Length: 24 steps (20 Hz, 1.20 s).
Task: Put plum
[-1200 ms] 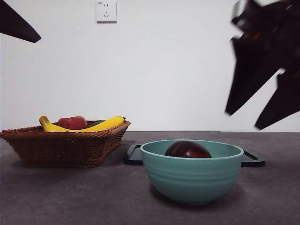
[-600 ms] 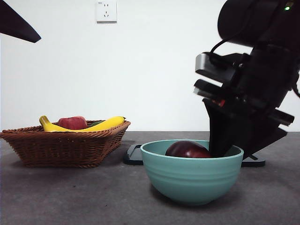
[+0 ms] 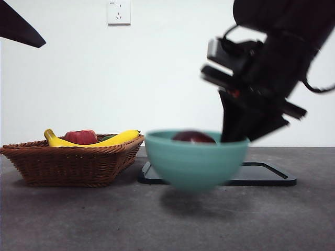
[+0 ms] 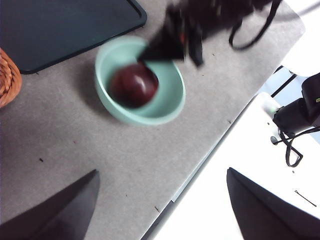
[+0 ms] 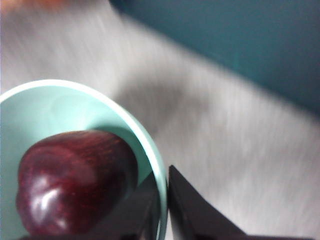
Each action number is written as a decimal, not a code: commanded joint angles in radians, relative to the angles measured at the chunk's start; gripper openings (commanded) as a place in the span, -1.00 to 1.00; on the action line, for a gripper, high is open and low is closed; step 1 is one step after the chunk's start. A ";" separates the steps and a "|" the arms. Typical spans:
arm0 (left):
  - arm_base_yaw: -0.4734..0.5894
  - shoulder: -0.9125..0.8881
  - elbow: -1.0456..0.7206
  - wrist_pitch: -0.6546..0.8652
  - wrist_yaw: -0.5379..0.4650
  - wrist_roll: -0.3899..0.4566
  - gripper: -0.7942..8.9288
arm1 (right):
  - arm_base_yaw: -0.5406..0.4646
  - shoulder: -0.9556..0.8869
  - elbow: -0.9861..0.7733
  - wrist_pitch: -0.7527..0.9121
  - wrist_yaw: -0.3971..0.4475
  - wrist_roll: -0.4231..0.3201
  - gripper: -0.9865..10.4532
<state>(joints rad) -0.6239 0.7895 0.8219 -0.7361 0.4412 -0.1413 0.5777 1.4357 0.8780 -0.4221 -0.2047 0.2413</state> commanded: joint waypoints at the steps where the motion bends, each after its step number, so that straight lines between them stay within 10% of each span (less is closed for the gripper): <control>1: -0.005 0.003 0.008 0.010 0.002 0.001 0.00 | -0.025 0.003 0.068 0.003 0.033 0.013 -0.81; 11: -0.005 0.003 0.008 0.010 0.002 0.001 0.00 | -0.222 0.280 0.419 -0.039 0.036 -0.019 -0.81; 24: -0.005 0.003 0.008 0.010 0.002 0.001 0.00 | -0.245 0.456 0.446 -0.016 0.013 -0.020 -0.61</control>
<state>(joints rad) -0.6239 0.7898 0.8219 -0.7361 0.4412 -0.1413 0.3302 1.8748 1.2991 -0.4397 -0.1902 0.2256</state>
